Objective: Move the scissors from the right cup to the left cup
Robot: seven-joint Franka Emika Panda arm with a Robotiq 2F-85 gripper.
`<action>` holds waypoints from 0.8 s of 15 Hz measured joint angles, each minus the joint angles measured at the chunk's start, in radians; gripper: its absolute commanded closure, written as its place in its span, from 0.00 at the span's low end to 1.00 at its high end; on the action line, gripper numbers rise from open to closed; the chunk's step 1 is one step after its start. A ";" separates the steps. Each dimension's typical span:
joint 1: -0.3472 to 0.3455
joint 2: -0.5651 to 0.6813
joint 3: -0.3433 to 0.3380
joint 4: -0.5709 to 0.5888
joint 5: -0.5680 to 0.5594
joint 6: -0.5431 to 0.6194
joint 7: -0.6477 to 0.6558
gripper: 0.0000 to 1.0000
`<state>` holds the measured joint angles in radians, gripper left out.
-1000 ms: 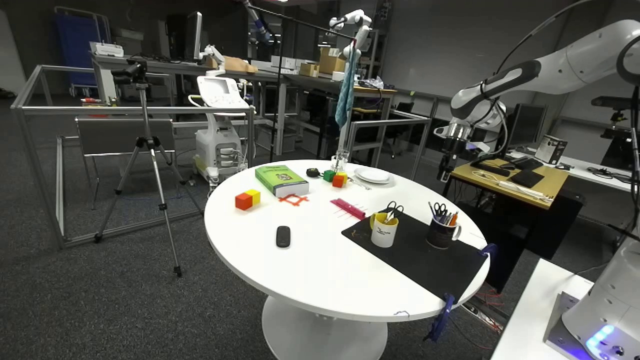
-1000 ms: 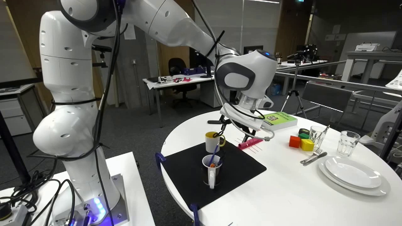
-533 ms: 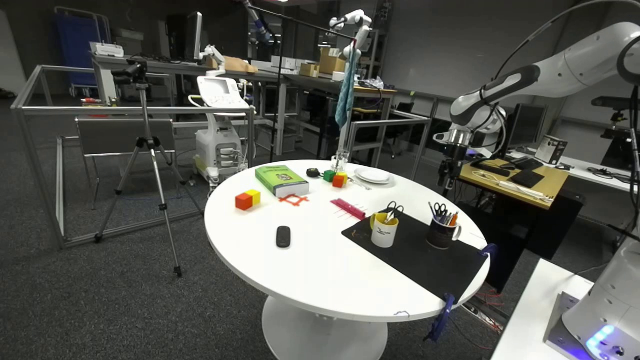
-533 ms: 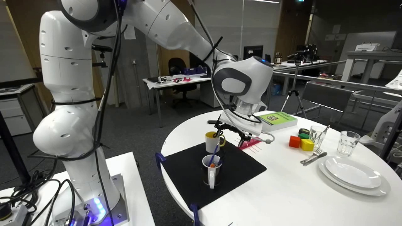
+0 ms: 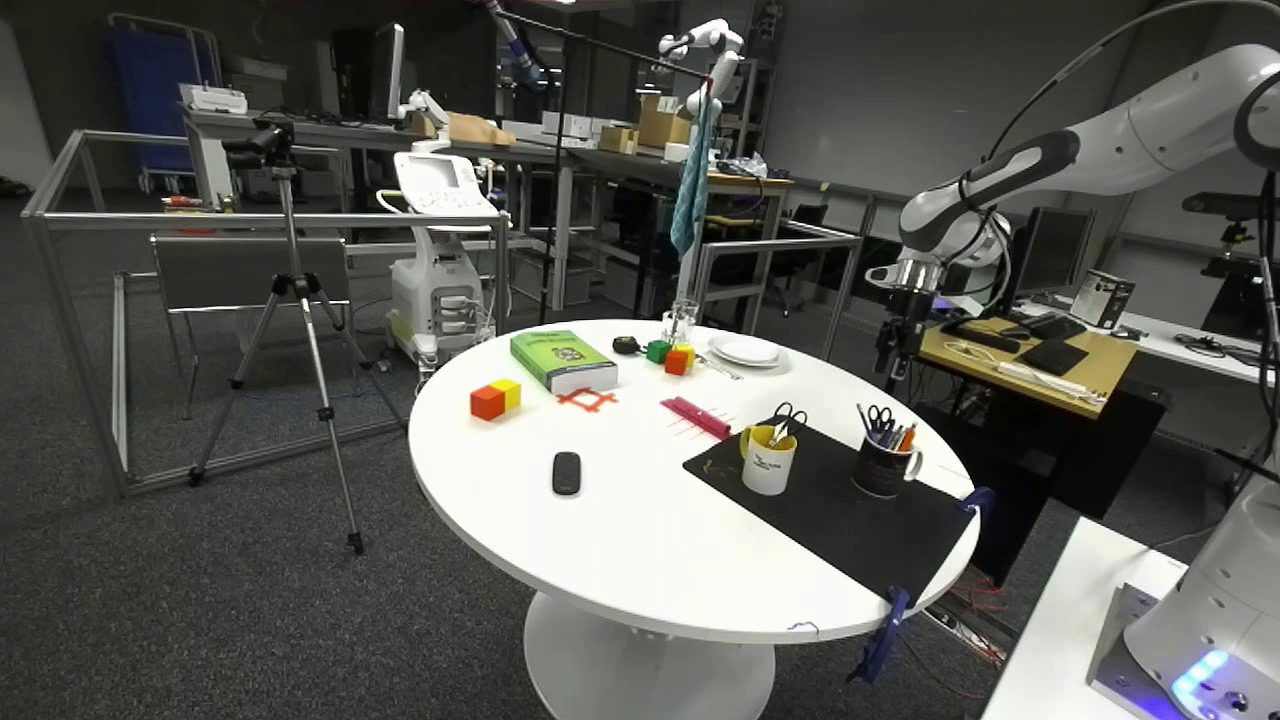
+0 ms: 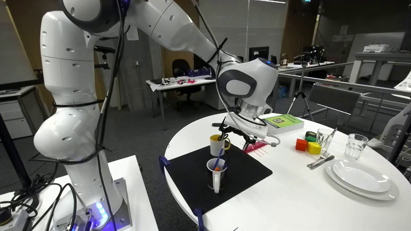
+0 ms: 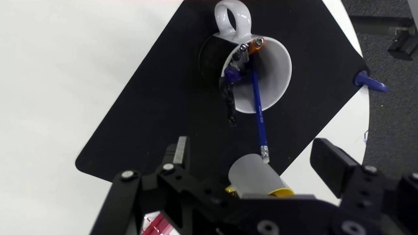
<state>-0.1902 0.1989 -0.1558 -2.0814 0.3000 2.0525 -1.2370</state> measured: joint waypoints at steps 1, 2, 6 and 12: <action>0.000 0.000 0.001 0.000 0.000 0.000 -0.004 0.00; 0.000 0.000 0.003 -0.001 0.001 0.002 -0.015 0.00; 0.000 0.001 0.012 -0.001 0.011 0.002 -0.106 0.00; 0.000 0.027 0.015 -0.001 0.023 0.024 -0.222 0.00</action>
<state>-0.1903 0.2263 -0.1409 -2.0825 0.3231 2.0764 -1.4585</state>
